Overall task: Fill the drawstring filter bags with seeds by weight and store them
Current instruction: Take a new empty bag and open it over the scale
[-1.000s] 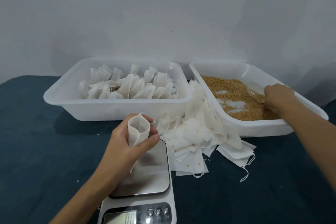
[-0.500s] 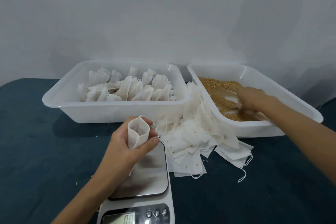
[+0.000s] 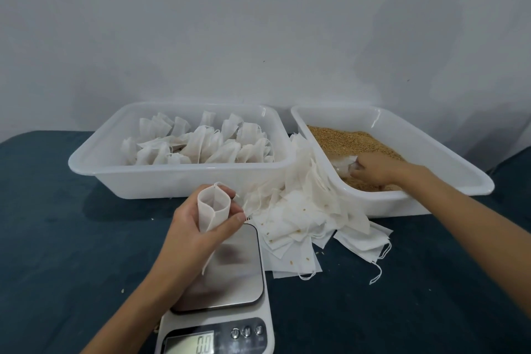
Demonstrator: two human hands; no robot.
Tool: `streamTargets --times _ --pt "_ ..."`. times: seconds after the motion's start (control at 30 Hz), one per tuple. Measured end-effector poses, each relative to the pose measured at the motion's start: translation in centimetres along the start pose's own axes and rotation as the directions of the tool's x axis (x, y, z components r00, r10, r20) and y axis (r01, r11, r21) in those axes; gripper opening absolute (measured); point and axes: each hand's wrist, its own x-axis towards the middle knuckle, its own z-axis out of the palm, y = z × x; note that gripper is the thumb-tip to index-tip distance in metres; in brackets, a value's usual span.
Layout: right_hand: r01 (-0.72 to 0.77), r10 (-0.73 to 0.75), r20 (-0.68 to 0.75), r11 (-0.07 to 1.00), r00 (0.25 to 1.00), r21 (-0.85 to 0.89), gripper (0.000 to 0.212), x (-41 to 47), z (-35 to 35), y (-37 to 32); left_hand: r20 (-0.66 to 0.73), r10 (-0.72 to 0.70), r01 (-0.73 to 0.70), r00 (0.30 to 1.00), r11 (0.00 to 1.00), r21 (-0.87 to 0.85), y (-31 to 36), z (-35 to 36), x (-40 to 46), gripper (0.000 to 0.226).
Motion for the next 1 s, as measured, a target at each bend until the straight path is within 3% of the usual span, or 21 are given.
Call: streamTargets --times 0.17,0.33,0.43,0.5,0.67,0.8,1.0 --pt "-0.032 0.035 -0.029 0.994 0.999 0.107 0.029 -0.1 0.0 1.1 -0.008 -0.009 0.009 1.000 1.000 0.015 -0.1 0.0 0.1 0.037" --pt "-0.052 0.085 -0.245 0.989 0.966 0.140 0.031 -0.3 -0.4 1.6 -0.019 -0.023 0.023 1.000 1.000 0.007 0.0 -0.2 0.1 0.036" --pt "-0.103 0.143 -0.385 0.987 0.912 0.124 0.013 -0.9 -0.9 1.5 -0.014 -0.024 0.024 1.000 1.000 0.013 -0.1 -0.3 0.1 0.033" --pt "-0.084 0.139 -0.412 0.985 0.901 0.150 0.012 -1.4 -1.2 1.0 -0.006 -0.017 0.017 1.000 1.000 0.016 -0.1 -0.2 0.1 0.031" --pt "0.064 0.062 -0.421 0.958 0.905 0.280 0.019 -3.0 -1.8 -1.2 0.007 -0.013 0.013 1.000 1.000 0.004 0.1 0.1 -0.1 0.035" --pt "0.256 -0.067 -0.443 0.888 0.894 0.382 0.005 -5.1 -2.8 -4.1 0.017 -0.019 0.019 1.000 1.000 0.007 0.0 0.3 -0.1 0.031" --pt "0.438 -0.287 -0.374 0.790 0.882 0.429 0.012 -8.3 -3.6 -8.7 0.022 -0.027 0.027 0.999 1.000 -0.006 -0.1 0.2 -0.1 0.029"
